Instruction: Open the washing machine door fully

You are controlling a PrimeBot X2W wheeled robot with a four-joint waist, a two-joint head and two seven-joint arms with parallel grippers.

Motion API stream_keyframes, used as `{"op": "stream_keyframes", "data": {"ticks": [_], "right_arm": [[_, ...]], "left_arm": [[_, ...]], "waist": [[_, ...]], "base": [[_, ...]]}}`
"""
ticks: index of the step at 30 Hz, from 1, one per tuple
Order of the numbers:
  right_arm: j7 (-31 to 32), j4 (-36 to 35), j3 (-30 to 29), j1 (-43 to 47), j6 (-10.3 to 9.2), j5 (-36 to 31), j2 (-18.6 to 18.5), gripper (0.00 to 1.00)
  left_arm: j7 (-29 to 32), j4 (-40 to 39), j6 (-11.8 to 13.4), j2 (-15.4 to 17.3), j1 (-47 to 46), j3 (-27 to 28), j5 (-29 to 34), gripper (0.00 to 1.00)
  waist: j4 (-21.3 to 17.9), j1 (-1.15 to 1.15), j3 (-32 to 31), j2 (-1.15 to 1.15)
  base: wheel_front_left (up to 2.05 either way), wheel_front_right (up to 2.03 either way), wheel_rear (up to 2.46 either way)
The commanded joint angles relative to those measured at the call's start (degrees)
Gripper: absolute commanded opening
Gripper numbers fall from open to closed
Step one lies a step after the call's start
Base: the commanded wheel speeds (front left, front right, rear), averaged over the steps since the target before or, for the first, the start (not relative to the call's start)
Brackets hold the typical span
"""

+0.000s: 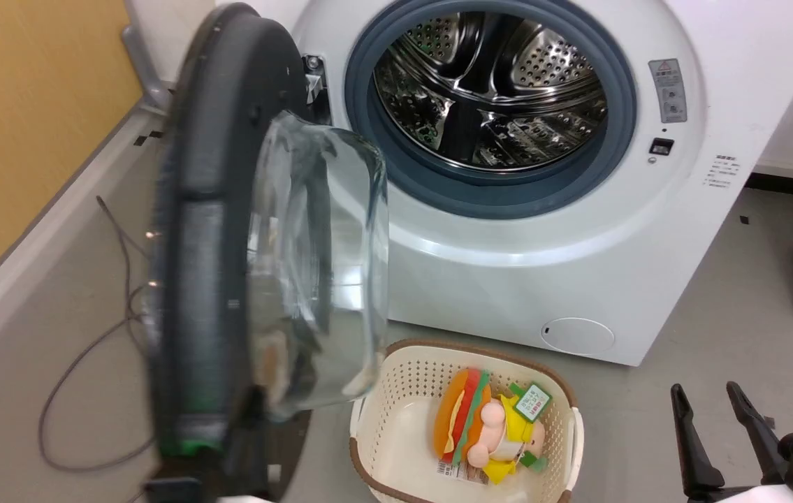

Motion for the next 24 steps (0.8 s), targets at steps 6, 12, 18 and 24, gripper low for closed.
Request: {"op": "stream_keyframes", "data": {"ticks": [6, 12, 18, 24], "right_arm": [[0.5, -0.7, -0.1, -0.1, 0.03, -0.8, 0.2, 1.00], [0.5, -1.1, -0.5, -0.6, 0.03, -0.7, 0.2, 1.00], [0.8, -1.3, -0.7, -1.7, 0.03, -1.0, 0.2, 1.00], [1.0, -1.3, -0.5, -2.2, 0.03, -1.0, 0.2, 1.00]], "left_arm": [[-1.9, 1.0, 1.7, 4.3, 1.2, 8.6, -2.2, 0.00], [-4.8, 5.0, 1.3, 7.7, 0.1, 17.6, -6.0, 0.00], [-8.6, 12.6, -1.4, 10.1, -3.0, 25.0, -10.3, 0.00], [-12.2, 22.7, -6.4, 12.5, -6.2, 30.3, -13.5, 0.00]], "waist": [[0.4, 0.00, 0.6, 0.00], [-0.6, 0.00, 1.9, 0.00], [-2.1, 0.00, 3.3, 0.00], [-3.6, 0.00, 4.4, 0.00]], "base": [[0.00, 0.00, 0.00], [0.00, 0.00, 0.00], [0.00, 0.00, 0.00], [0.00, 0.00, 0.00]]}}
